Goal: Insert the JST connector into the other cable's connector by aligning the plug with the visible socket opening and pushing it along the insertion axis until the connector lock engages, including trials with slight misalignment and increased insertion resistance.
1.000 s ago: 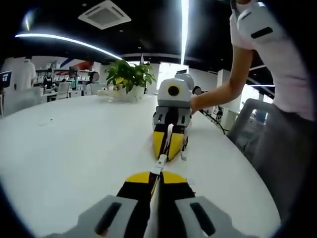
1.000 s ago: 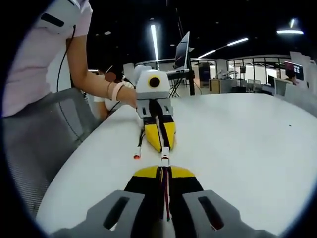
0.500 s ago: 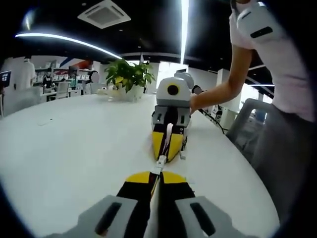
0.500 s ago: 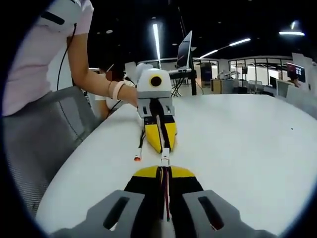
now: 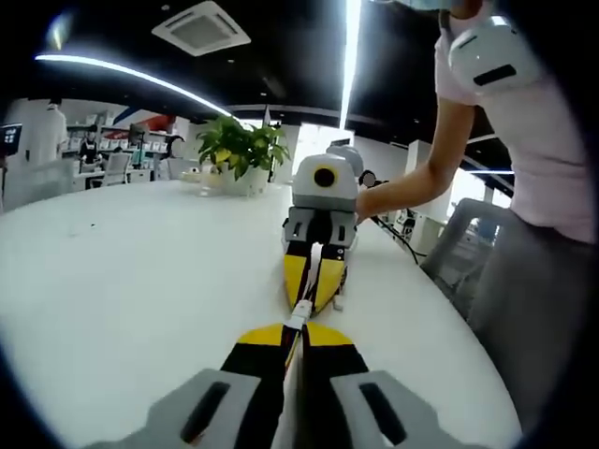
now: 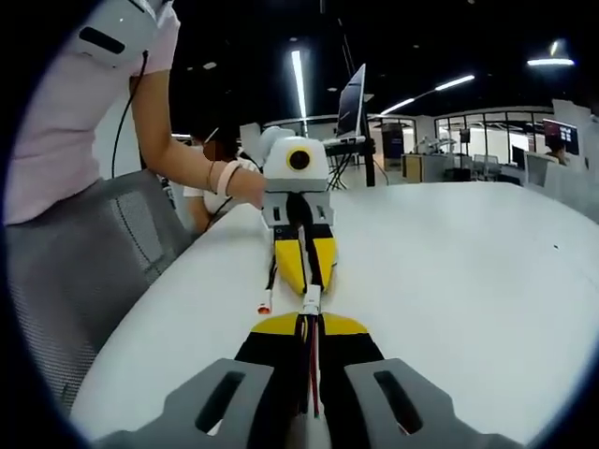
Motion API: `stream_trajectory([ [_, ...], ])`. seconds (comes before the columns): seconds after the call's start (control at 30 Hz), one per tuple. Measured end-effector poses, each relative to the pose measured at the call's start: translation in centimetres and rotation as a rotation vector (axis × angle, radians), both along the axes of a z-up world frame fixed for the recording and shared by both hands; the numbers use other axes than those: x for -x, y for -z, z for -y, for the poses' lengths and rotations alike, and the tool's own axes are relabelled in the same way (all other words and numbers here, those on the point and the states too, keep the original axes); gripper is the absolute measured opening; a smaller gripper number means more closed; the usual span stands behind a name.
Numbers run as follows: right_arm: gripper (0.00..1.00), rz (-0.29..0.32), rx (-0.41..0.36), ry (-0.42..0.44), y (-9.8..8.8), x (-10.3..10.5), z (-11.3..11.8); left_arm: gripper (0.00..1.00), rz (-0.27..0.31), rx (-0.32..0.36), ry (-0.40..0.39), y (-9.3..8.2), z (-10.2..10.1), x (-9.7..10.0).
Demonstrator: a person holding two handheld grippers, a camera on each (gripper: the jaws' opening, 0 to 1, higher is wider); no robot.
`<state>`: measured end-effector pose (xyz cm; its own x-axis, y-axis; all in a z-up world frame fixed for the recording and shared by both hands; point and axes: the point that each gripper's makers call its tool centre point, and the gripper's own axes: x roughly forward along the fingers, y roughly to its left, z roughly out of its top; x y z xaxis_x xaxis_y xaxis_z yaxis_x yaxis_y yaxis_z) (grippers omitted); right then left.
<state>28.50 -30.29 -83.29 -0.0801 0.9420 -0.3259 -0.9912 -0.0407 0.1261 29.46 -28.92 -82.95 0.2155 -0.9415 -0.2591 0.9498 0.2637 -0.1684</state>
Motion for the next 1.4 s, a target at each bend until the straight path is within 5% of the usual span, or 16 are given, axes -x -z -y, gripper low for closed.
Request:
stream_trajectory([
  [0.87, 0.01, -0.035, 0.032, -0.03, 0.7, 1.3, -0.1, 0.0, -0.032, -0.01, 0.036, 0.7, 0.5, 0.7],
  [1.4, 0.02, 0.068, 0.036, -0.025, 0.5, -1.8, -0.5, 0.0, 0.036, -0.039, -0.045, 0.4, 0.0, -2.4],
])
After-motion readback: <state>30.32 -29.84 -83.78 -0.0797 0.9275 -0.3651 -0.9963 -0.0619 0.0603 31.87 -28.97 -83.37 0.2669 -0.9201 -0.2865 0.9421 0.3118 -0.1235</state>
